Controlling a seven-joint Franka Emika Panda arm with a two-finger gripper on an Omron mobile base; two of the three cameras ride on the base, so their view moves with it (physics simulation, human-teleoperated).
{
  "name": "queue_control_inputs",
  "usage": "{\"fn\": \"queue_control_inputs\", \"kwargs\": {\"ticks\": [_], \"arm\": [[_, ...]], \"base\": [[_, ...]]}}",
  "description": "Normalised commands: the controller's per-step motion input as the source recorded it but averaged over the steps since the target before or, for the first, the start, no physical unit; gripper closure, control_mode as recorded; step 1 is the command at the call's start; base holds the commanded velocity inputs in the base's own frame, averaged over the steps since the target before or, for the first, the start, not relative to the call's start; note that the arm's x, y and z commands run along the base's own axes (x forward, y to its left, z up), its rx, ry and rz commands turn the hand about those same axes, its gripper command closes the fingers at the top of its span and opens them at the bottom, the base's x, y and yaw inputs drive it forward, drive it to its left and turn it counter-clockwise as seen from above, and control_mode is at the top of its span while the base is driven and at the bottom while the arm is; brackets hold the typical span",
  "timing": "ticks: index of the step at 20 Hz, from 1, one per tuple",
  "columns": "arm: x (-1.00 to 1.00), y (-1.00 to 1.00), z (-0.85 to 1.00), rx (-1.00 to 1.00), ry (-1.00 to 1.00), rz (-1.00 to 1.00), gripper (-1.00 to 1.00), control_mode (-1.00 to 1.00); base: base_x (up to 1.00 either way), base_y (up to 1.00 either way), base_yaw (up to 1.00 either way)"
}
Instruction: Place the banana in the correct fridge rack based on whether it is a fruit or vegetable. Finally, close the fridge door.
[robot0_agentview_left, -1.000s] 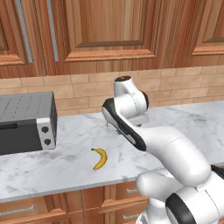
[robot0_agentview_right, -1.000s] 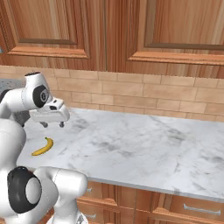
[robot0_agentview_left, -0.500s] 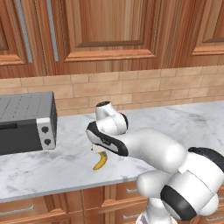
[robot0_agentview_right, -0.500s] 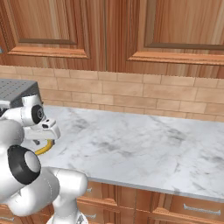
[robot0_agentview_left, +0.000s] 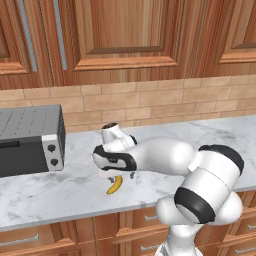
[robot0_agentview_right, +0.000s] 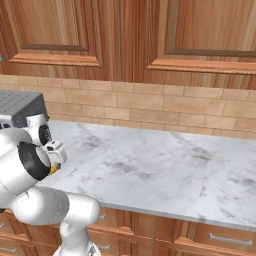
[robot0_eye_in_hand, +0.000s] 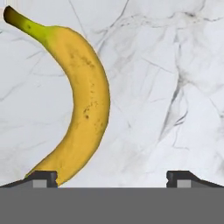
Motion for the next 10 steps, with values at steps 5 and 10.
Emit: {"fn": "queue_control_inputs", "kwargs": {"ticks": [5, 10], "arm": [[0.33, 0.10, -0.33, 0.00, -0.02, -0.11, -1.00, -1.00], [0.30, 0.06, -0.29, 0.00, -0.04, -0.11, -1.00, -1.00]], "base": [[0.00, 0.00, 0.00], [0.00, 0.00, 0.00]]}}
